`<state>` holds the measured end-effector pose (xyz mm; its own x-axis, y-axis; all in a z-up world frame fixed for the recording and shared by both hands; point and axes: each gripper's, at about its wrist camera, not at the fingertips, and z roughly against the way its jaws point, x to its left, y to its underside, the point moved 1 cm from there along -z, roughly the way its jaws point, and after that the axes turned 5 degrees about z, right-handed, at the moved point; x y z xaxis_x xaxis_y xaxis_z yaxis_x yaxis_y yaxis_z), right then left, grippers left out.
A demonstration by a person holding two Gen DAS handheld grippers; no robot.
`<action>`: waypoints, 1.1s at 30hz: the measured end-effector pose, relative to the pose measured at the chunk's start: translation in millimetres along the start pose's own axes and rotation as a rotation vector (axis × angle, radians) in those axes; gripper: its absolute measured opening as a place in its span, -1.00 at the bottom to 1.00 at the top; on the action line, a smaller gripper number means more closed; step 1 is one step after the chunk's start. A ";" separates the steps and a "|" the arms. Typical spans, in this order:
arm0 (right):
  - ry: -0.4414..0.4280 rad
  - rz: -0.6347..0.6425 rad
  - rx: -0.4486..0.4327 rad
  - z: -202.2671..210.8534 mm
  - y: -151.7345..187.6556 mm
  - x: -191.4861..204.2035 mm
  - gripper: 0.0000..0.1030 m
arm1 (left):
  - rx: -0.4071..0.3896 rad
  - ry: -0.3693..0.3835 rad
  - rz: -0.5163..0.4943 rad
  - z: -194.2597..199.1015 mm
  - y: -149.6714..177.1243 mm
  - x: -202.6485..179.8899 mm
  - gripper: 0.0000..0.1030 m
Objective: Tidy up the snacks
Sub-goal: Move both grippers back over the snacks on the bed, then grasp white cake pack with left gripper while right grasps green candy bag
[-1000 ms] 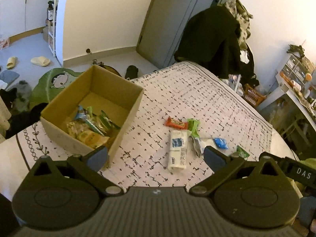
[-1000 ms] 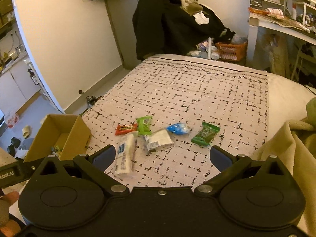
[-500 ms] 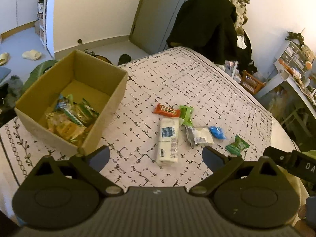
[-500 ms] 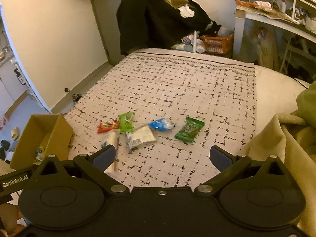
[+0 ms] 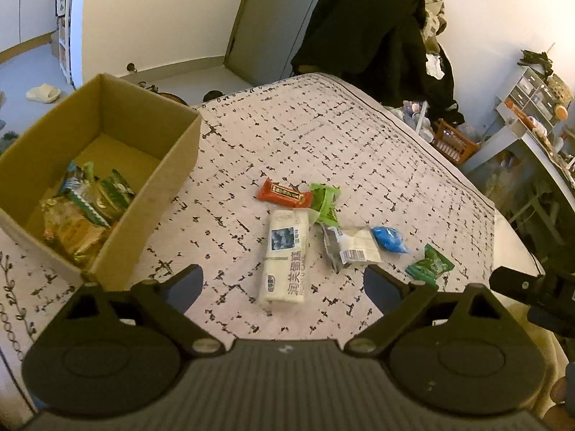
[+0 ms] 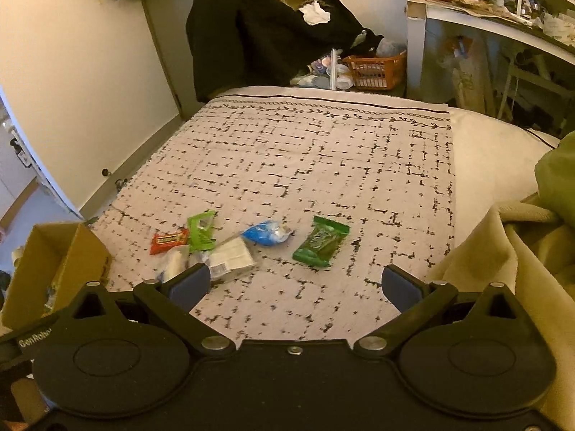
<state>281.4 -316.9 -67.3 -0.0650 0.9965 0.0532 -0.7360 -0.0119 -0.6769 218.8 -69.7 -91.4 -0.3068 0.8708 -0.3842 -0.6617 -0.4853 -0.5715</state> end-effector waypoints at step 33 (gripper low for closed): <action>-0.049 0.009 0.065 -87.3 -5.7 -5.4 0.13 | -0.001 0.079 0.035 -108.6 5.7 8.0 -0.22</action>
<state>344.8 -315.0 -127.8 -0.1035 0.9910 0.0843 -0.7774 -0.0278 -0.6283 286.9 -74.0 -176.4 -0.2745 0.8445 -0.4598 -0.6506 -0.5153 -0.5579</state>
